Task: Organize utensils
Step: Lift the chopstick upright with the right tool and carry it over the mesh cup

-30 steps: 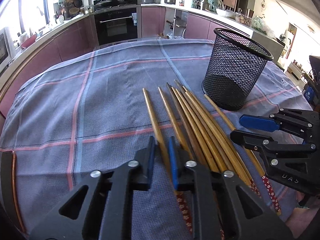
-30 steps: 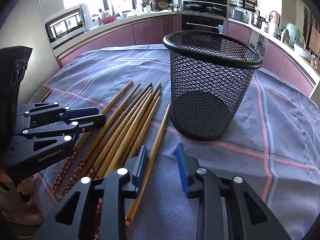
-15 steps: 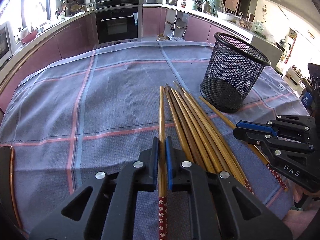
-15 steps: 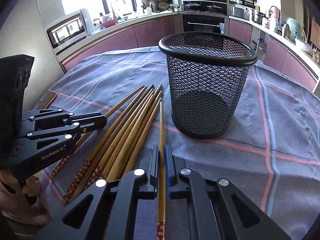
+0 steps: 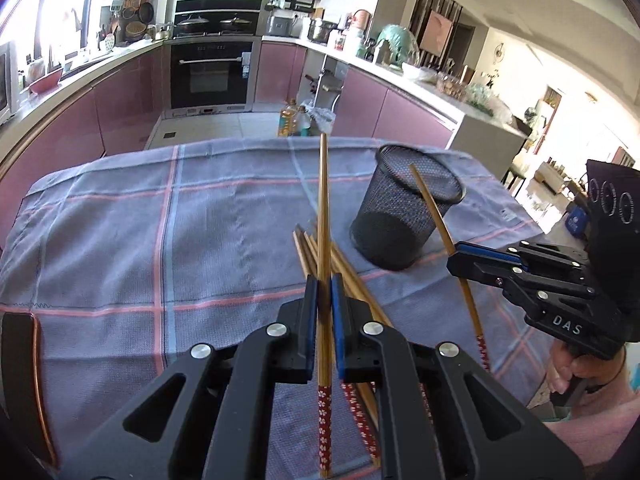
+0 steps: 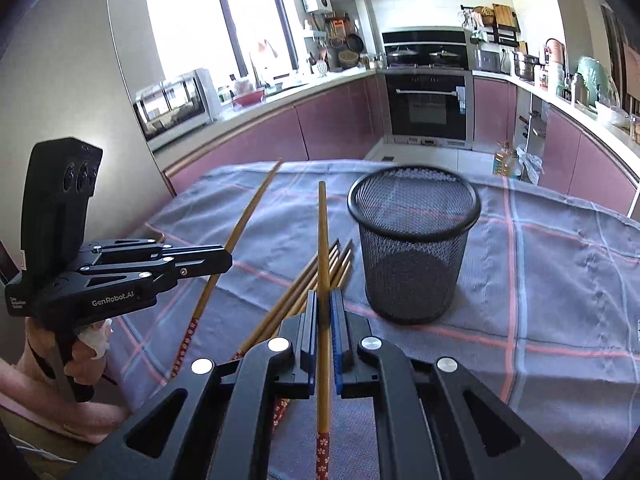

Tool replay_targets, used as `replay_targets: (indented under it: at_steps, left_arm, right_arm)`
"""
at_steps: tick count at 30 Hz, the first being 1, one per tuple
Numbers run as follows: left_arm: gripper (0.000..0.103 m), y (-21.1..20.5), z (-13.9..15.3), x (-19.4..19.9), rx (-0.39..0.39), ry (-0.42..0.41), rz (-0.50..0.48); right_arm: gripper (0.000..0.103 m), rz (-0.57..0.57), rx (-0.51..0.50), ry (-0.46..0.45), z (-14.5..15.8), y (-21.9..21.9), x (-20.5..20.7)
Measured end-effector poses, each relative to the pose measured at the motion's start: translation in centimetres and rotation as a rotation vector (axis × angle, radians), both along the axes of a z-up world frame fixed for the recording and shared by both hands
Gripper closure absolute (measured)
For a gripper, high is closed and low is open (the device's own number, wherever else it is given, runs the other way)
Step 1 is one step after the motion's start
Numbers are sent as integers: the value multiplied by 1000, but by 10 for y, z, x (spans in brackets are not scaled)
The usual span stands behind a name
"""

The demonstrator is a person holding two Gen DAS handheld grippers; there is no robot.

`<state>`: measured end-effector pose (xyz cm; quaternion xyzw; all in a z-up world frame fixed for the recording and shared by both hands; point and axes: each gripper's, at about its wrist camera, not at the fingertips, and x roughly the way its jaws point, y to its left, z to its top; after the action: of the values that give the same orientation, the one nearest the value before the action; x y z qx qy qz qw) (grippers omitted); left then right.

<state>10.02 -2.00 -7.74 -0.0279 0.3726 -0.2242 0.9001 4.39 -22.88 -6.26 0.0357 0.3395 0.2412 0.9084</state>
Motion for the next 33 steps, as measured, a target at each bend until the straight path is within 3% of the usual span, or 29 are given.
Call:
replay_targets:
  at_steps: [14,25,33]
  left_arm:
    - [95,16,81,-26,-172,-150,-73]
    - [95,-16,144,-8,-210,-281,-129]
    - [95,-45,164,13,-223,-339,-130]
  right_arm:
    - [98,-15,118,-160,53,-25,-1]
    - [98,-11,109,-304,117,-41,17]
    - [98,-51,109,-352,133,-61,34]
